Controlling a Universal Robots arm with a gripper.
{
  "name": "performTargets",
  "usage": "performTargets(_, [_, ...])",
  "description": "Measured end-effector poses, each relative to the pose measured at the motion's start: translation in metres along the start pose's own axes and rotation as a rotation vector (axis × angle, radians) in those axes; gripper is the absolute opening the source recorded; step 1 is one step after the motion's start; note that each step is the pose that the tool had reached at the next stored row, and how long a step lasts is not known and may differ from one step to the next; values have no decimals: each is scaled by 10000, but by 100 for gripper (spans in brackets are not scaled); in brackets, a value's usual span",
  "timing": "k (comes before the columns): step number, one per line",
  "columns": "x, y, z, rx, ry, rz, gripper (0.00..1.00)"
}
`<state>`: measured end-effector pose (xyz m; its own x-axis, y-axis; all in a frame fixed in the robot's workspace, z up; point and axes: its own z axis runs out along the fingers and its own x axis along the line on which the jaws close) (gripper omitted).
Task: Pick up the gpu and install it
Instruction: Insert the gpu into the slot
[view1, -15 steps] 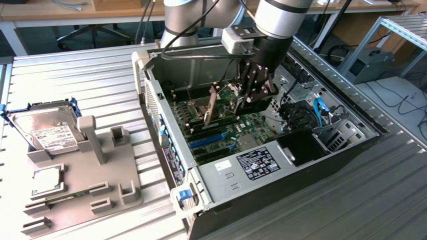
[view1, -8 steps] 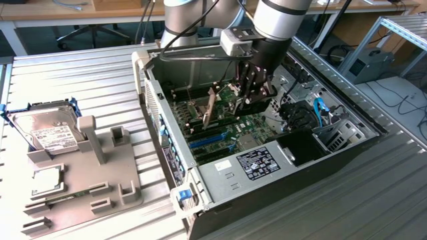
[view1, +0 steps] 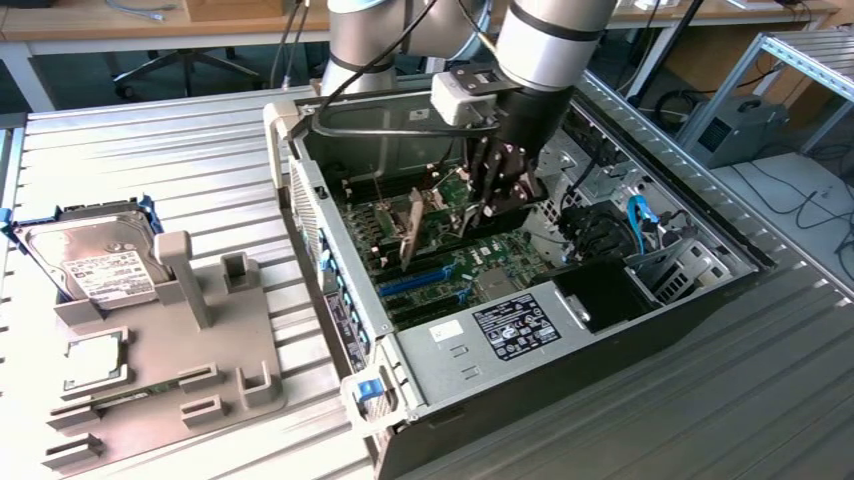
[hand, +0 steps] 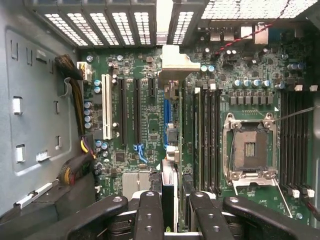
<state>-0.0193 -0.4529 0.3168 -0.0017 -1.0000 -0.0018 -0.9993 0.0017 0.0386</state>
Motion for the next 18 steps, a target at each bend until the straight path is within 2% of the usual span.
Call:
performTargets(4, [0,183,80,0,2,-64,26])
performTargets(6, [2,203,119,1,1,-64,26])
performTargets(13, [32,244,136,1,1,-65,26])
performTargets(14, [44,254,136,1,-16,-66,26])
performTargets(16, [79,274,137,1,-207,-72,26])
performTargets(18, [92,285,138,1,-219,-72,26])
